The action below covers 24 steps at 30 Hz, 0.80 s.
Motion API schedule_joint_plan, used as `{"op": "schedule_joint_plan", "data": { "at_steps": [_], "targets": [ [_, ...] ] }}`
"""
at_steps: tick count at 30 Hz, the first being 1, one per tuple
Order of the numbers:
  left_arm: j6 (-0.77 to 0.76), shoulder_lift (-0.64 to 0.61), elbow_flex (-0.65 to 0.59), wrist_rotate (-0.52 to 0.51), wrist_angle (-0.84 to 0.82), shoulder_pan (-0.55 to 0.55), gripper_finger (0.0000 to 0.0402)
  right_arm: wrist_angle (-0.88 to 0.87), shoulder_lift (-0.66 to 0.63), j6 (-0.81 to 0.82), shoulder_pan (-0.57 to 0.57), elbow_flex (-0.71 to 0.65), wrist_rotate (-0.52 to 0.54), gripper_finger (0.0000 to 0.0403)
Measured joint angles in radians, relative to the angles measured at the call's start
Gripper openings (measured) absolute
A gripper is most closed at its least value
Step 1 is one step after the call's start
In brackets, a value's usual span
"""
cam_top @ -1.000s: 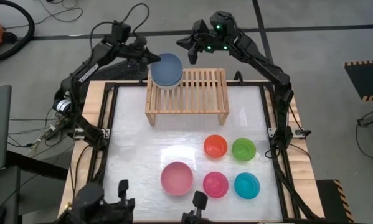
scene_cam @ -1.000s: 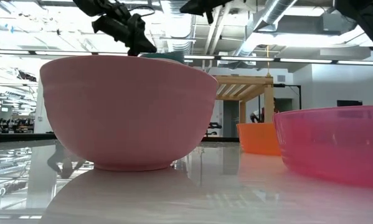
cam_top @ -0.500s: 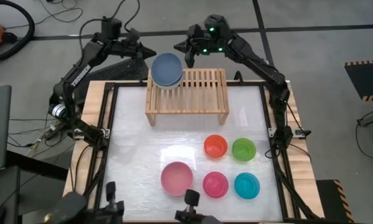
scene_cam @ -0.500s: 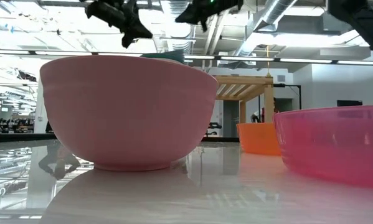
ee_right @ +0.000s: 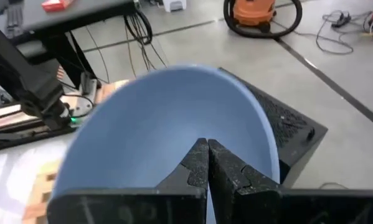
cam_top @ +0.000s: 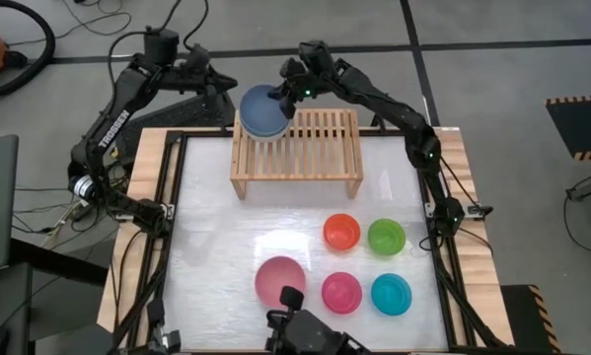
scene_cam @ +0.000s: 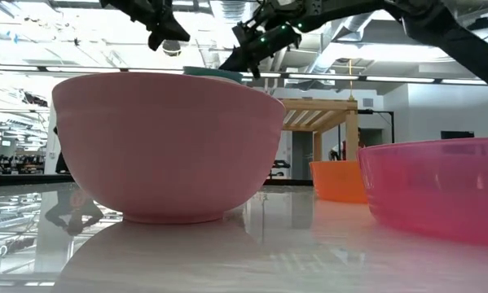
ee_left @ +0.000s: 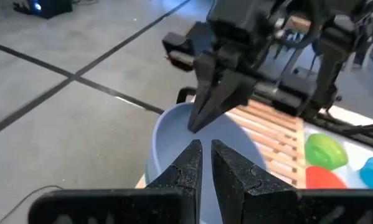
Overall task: Place and stack bowls onto a shelf
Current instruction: Stack the large blue bowl on top of the large green bowl
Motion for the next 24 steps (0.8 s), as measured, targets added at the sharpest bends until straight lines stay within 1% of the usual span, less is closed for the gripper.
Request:
{"op": "schedule_joint_plan", "data": {
  "at_steps": [5, 8, 12, 17, 20, 24],
  "targets": [
    [0.031, 0.001, 0.0, -0.013, -0.01, 0.0, 0.002, 0.025, -0.022, 0.0, 0.008, 0.002, 0.001, 0.0025],
    [0.075, 0.012, -0.015, -0.028, 0.043, -0.003, 0.002, 0.066, -0.048, 0.0, 0.006, 0.002, 0.017, 0.0025],
    [0.08, 0.07, -0.05, -0.021, 0.162, -0.012, 0.002, 0.072, -0.058, 0.002, 0.0, 0.003, 0.023, 0.0025],
    [0.07, 0.17, -0.05, 0.038, 0.259, -0.012, 0.002, 0.058, -0.055, 0.029, 0.0, 0.001, 0.027, 0.0025],
    [0.063, 0.206, -0.05, 0.048, 0.275, -0.01, 0.002, 0.047, -0.055, 0.028, 0.001, 0.002, 0.026, 0.0025],
    [0.069, 0.217, -0.05, 0.015, 0.26, -0.005, 0.002, 0.039, -0.055, 0.027, 0.001, 0.002, 0.026, 0.0025]
  ]
}}
